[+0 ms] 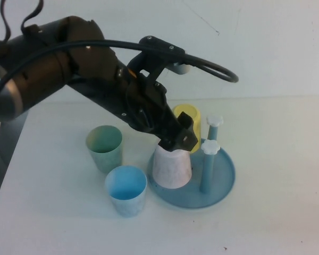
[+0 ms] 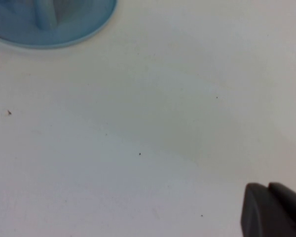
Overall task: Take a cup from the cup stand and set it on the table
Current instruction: Pick up the cup from the rack, then hand over the cup
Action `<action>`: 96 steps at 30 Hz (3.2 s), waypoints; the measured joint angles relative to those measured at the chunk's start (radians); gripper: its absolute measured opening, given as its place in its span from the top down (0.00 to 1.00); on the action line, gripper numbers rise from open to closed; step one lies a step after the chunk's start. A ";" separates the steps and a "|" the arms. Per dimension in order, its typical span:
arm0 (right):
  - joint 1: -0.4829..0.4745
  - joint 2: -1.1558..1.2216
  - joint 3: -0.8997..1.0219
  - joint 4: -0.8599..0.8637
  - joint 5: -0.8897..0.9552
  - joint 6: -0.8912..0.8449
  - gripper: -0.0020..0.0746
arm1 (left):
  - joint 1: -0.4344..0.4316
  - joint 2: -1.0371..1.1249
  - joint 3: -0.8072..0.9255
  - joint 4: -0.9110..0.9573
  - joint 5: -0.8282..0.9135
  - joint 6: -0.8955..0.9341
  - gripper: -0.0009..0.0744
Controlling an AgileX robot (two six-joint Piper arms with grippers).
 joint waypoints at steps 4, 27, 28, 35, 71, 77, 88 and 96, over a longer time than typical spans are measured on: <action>0.000 0.000 0.000 0.000 -0.002 0.000 0.98 | -0.002 0.075 -0.047 0.048 0.000 -0.081 0.07; 0.000 0.000 0.008 0.000 -0.011 -0.001 0.98 | -0.002 0.192 -0.070 0.112 0.022 -0.147 0.28; 0.000 0.000 0.009 0.000 -0.011 -0.001 0.98 | -0.002 0.192 -0.072 0.112 0.033 -0.147 0.28; 0.000 0.000 0.009 0.002 -0.017 -0.001 0.98 | -0.002 0.193 -0.223 0.115 0.227 -0.147 0.28; 0.000 -0.131 -0.176 1.365 -0.206 -0.829 0.42 | -0.138 0.198 -0.570 -0.926 0.348 0.062 0.28; 0.000 -0.131 -0.179 1.403 -0.260 -0.818 0.41 | -0.147 0.200 -0.570 -0.930 0.343 0.082 0.28; 0.000 -0.131 -0.179 1.434 -0.376 -0.808 0.41 | -0.151 0.200 -0.570 -1.047 0.276 0.140 0.28; 0.000 -0.131 -0.179 1.436 -0.292 -0.797 0.42 | -0.187 0.218 -0.570 -1.056 0.274 0.154 0.28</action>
